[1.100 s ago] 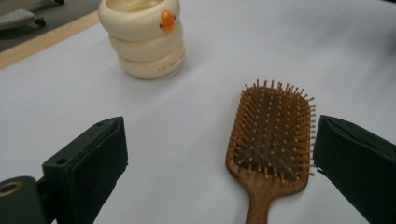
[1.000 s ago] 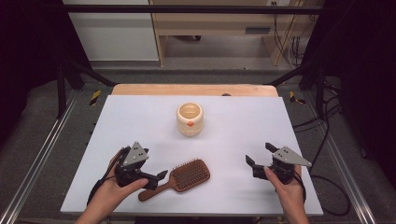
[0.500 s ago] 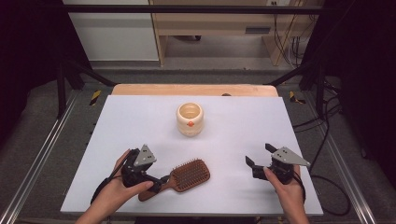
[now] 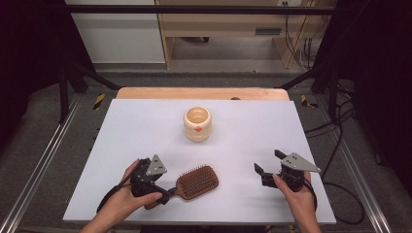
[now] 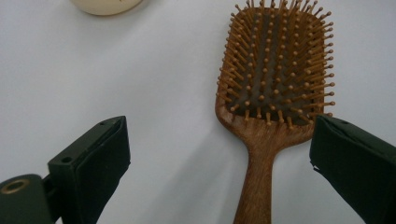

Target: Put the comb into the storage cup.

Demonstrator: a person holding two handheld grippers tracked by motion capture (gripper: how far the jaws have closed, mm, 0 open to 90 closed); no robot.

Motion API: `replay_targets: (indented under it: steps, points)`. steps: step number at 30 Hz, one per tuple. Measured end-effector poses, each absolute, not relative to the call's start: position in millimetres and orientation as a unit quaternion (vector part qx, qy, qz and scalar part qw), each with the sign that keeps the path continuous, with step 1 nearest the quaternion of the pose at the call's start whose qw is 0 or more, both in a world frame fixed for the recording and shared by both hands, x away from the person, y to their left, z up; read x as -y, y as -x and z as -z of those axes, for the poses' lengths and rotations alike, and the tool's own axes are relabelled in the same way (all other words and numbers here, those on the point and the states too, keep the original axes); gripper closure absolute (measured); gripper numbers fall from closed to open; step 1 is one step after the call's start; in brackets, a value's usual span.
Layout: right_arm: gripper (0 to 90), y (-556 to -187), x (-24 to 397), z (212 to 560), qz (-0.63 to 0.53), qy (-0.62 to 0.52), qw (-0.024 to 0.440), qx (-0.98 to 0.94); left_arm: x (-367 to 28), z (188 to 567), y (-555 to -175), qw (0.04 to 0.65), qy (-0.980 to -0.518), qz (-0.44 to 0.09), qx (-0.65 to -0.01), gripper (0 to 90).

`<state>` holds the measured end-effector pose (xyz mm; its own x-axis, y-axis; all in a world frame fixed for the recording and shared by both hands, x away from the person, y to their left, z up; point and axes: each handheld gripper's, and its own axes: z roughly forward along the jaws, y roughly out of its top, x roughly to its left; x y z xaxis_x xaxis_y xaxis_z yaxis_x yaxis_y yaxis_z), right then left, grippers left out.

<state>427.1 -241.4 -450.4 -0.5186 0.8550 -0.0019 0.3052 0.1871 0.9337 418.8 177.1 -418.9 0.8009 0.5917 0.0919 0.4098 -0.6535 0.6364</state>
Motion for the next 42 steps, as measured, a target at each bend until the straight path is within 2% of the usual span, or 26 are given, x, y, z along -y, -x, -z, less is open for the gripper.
replay_targets:
  steps: [42]
  points:
    - [9.4,-428,241,452,-0.49,-0.406,0.27,-0.723,-175,432,-416,0.268,-0.92,-0.116,-0.263,7.8]
